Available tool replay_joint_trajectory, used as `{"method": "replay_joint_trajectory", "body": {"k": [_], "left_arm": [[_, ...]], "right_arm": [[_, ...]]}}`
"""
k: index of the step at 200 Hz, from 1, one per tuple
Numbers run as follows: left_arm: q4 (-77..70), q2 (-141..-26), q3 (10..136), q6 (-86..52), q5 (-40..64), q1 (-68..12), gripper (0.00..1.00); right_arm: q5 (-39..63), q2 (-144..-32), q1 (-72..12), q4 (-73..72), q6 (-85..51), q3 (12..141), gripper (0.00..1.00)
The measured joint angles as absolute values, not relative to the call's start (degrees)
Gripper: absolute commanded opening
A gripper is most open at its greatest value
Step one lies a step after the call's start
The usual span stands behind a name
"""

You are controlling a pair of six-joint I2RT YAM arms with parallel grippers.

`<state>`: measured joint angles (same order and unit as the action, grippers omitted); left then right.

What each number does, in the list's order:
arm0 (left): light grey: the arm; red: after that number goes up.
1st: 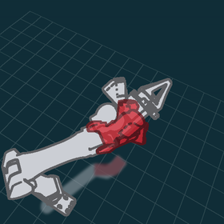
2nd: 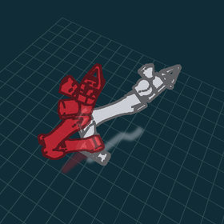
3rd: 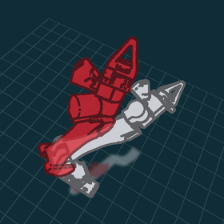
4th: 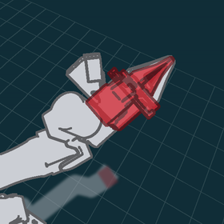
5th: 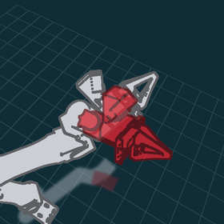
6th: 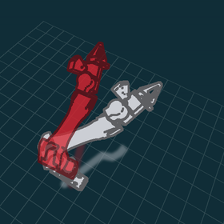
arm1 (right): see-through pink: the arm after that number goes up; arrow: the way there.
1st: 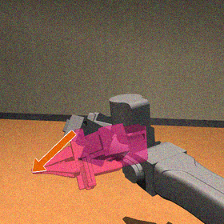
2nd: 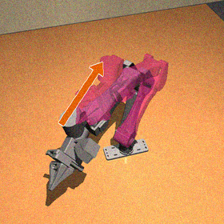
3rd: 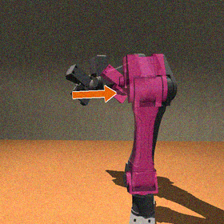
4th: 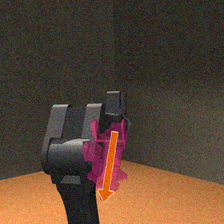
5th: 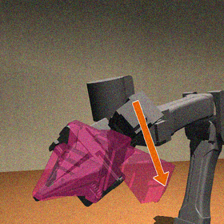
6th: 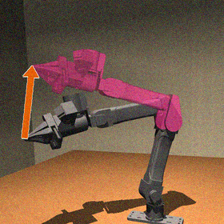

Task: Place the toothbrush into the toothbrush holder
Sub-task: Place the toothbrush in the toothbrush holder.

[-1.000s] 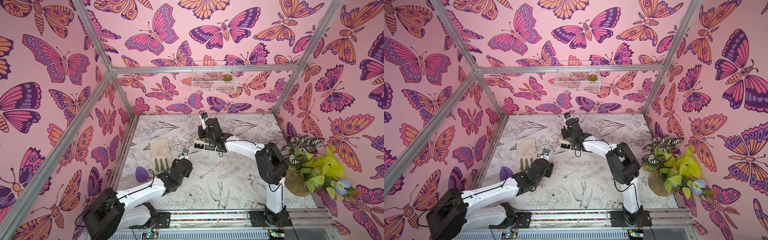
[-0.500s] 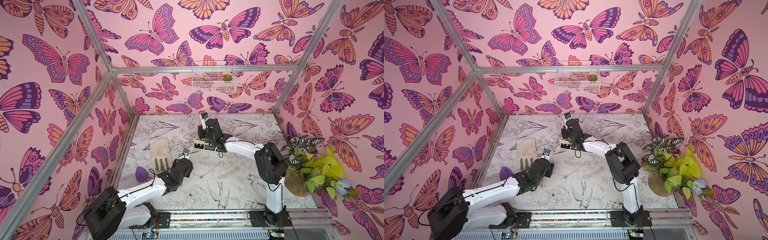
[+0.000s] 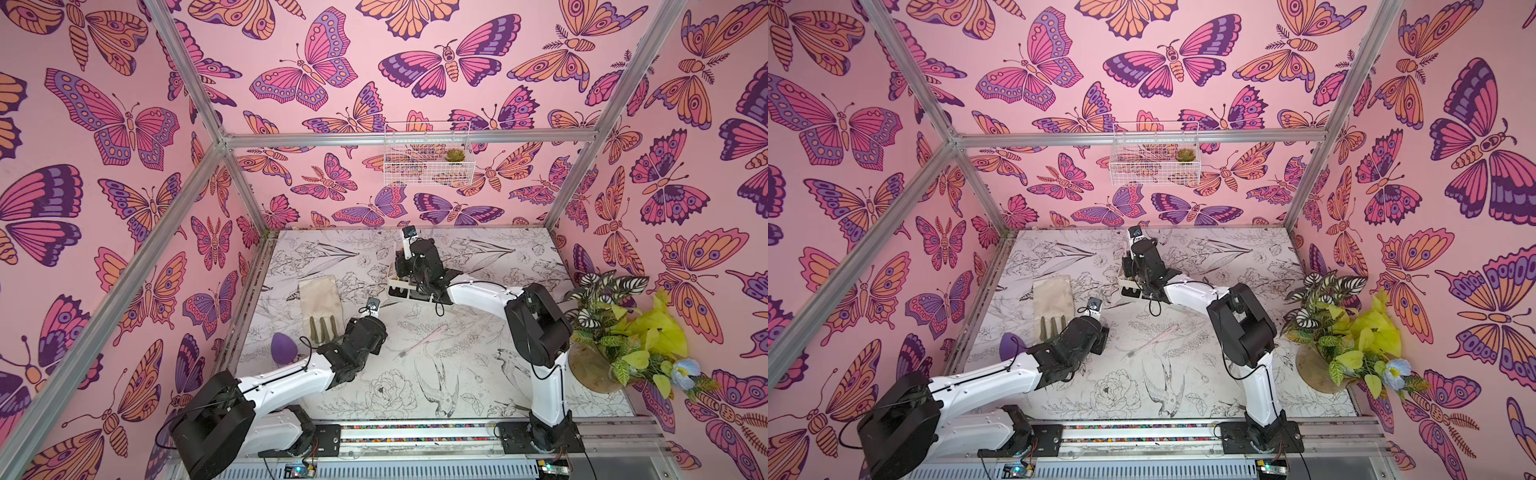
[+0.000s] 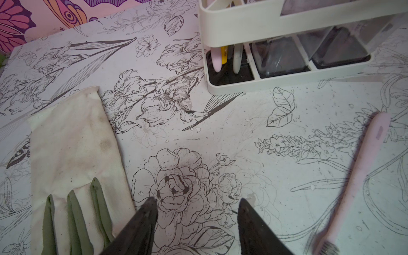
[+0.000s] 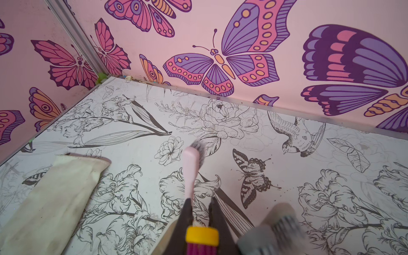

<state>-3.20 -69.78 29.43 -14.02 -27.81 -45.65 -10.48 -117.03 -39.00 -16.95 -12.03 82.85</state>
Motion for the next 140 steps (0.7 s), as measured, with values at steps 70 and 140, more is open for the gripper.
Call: {"method": "replay_joint_trajectory", "body": {"k": [70, 140], "left_arm": [[-3.22, -69.91, 29.65, -14.02, -26.94, -45.65, 0.59], [-3.18, -69.73, 29.65, -14.04, -26.74, -45.65, 0.60]], "right_arm": [[-10.68, -118.41, -38.98, -16.82, -13.65, 84.49, 0.00], [-9.52, -121.10, -38.26, -15.16, -16.53, 88.25, 0.00]]}}
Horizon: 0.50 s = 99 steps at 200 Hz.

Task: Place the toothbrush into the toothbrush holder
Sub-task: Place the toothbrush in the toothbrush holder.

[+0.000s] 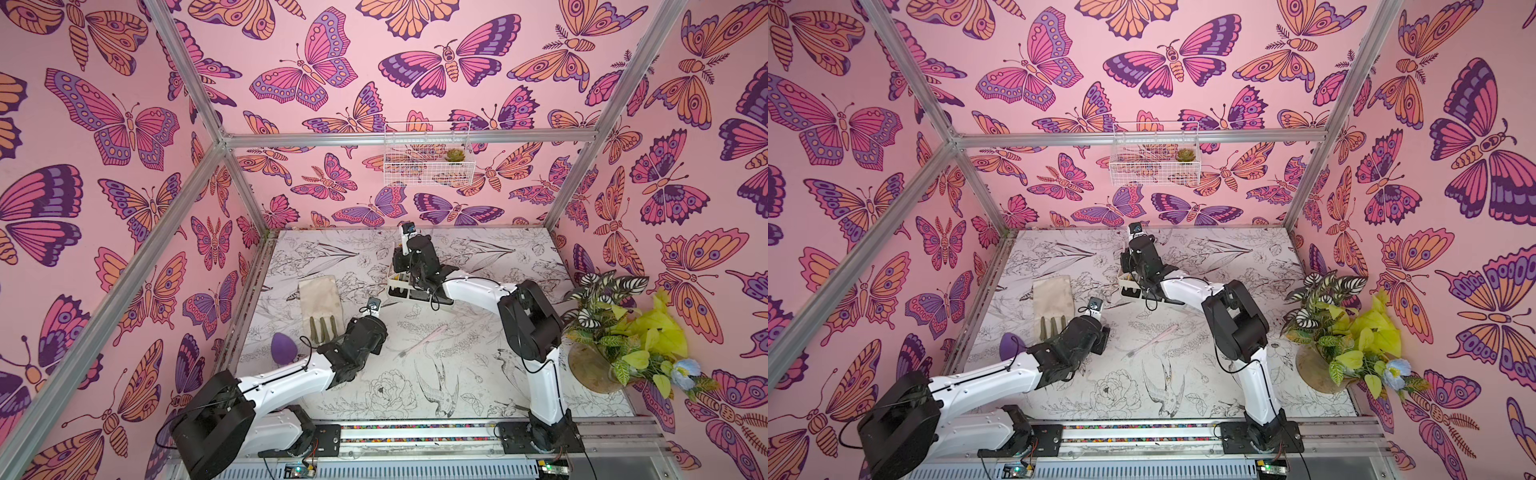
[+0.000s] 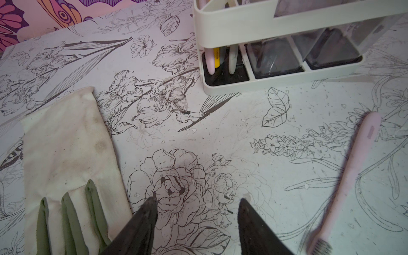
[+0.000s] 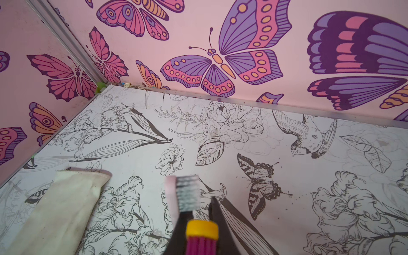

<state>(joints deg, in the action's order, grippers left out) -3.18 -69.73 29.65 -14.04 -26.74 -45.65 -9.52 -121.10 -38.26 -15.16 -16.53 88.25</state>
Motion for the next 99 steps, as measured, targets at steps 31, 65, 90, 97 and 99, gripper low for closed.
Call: {"method": "replay_joint_trajectory", "body": {"k": [31, 65, 90, 97, 99], "left_arm": [[-3.18, -69.73, 29.65, -14.04, -26.74, -45.65, 0.60], [-3.18, -69.73, 29.67, -14.04, -26.55, -45.65, 0.60], [-3.18, -69.76, 29.67, -14.04, -26.50, -45.65, 0.60], [-3.18, -69.76, 29.67, -14.04, -26.50, -45.65, 0.60], [-3.20, -69.76, 29.67, -14.04, -26.50, -45.65, 0.60]], "right_arm": [[-9.37, -121.12, -38.24, -14.98, -16.99, 88.25, 0.00], [-9.43, -121.12, -38.24, -14.81, -17.15, 88.25, 0.00], [-9.85, -121.10, -38.24, -14.37, -17.15, 88.29, 0.00], [-10.22, -121.08, -38.24, -14.24, -17.17, 88.31, 0.00], [-10.28, -121.08, -38.24, -14.20, -17.17, 88.31, 0.00]]}}
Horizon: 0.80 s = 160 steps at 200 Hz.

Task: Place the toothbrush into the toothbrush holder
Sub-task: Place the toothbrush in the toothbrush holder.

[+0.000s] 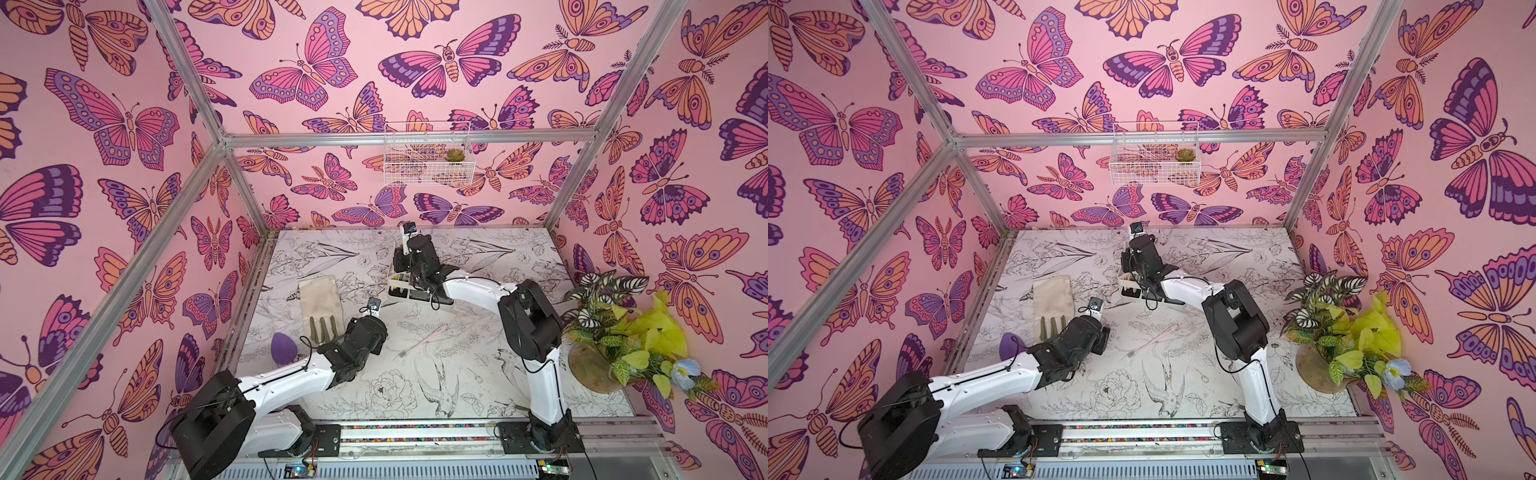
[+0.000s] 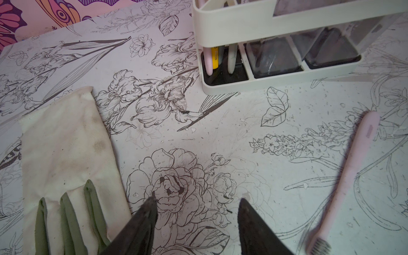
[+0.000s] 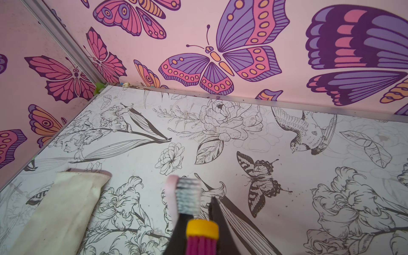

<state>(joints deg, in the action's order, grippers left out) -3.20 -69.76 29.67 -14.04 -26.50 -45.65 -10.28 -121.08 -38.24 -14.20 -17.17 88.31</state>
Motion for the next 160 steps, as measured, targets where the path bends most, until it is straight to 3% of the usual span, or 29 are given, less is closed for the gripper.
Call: {"method": "replay_joint_trajectory", "body": {"k": [83, 104, 160], "left_arm": [[-3.18, -70.30, 29.93, -14.04, -26.33, -45.50, 0.60], [-3.18, -70.32, 29.95, -14.04, -26.33, -45.39, 0.60], [-3.18, -71.11, 30.11, -14.04, -26.33, -45.39, 0.62]], "right_arm": [[-11.60, -120.95, -38.26, -14.24, -17.15, 87.94, 0.00], [-11.62, -120.53, -38.26, -14.59, -17.15, 87.26, 0.07], [-11.62, -119.74, -38.26, -15.59, -17.15, 85.91, 0.11]]}}
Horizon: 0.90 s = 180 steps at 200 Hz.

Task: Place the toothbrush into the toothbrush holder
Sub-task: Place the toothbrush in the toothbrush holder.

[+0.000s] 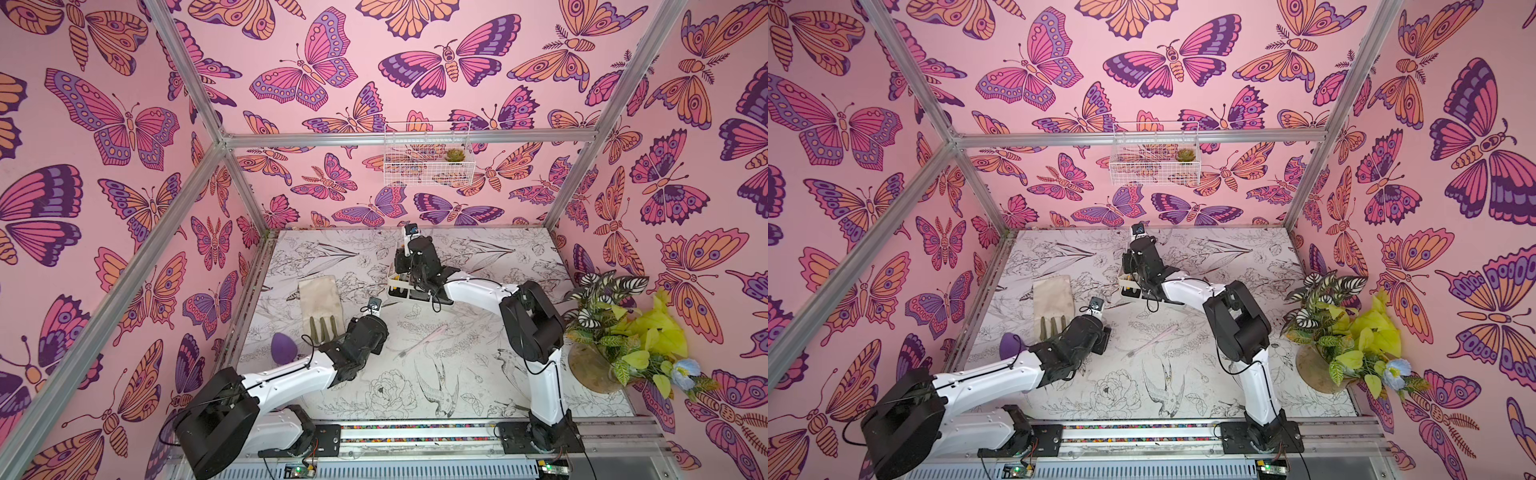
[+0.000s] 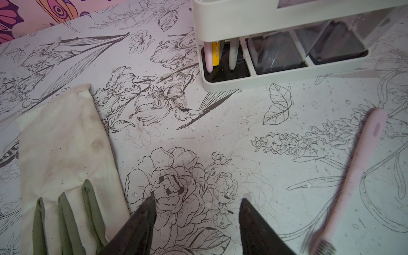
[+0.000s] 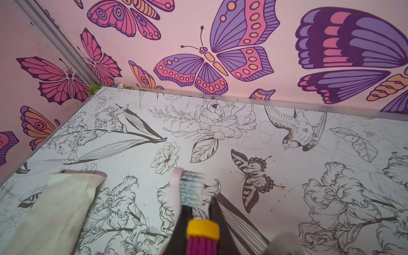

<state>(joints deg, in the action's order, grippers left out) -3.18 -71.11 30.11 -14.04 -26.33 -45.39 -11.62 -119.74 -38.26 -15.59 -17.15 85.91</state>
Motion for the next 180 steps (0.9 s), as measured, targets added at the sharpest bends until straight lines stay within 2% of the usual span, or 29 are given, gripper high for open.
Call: {"method": "replay_joint_trajectory", "body": {"k": [63, 180], "left_arm": [[-3.18, -71.11, 30.11, -14.22, -26.33, -45.39, 0.61], [-3.18, -72.12, 30.57, -14.22, -25.02, -45.39, 0.59]], "right_arm": [[-11.64, -118.85, -38.26, -15.64, -16.99, 84.84, 0.19], [-12.03, -117.30, -38.30, -12.60, -15.27, 81.97, 0.26]]}}
